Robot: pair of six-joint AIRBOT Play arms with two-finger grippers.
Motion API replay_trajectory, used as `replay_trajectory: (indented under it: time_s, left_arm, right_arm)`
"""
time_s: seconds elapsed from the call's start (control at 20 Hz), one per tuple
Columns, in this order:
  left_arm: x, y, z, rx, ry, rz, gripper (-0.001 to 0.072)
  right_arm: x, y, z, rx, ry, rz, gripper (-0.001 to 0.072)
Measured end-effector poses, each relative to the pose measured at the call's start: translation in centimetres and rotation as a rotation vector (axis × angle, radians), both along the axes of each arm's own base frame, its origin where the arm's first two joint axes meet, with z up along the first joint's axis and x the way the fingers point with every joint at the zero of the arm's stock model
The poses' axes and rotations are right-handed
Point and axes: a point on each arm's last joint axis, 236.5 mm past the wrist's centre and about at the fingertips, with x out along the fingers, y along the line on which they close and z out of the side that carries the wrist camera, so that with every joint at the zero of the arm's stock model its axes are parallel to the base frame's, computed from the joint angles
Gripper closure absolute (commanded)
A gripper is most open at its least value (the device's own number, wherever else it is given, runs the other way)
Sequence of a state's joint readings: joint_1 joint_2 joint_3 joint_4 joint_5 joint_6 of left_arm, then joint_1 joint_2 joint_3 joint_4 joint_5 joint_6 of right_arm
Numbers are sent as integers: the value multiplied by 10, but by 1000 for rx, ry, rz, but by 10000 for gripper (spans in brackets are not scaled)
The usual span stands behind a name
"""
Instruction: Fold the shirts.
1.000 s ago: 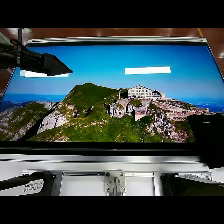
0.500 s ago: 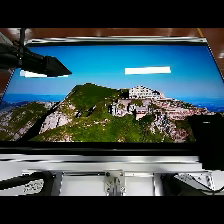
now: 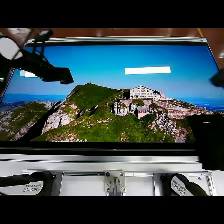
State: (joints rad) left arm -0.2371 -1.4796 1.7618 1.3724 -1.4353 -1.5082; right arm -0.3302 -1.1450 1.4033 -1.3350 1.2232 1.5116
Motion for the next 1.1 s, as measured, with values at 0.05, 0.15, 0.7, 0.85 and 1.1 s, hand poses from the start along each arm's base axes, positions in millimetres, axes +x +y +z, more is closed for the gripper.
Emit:
replay_trajectory:
  time_s: [0.05, 0.15, 0.7, 0.85, 1.1]
  left_arm:
    - [-3, -2, -12, 23, 39, -4, -8]
    - [-8, -6, -31, 61, 99, -10, -8]
    - [-15, -13, -51, 101, 164, -23, -8]
    - [-15, -13, -52, 102, 164, -23, -9]
    - [-15, -13, -52, 102, 165, -22, -9]
  right_arm:
    - [1, 26, -15, 20, 62, 59, 122]
    - [-1, 64, -42, 33, 175, 153, 122]
    - [-10, 130, -72, 61, 300, 301, 122]
    - [-10, 133, -72, 67, 302, 307, 122]
    - [-11, 134, -72, 67, 303, 309, 122]
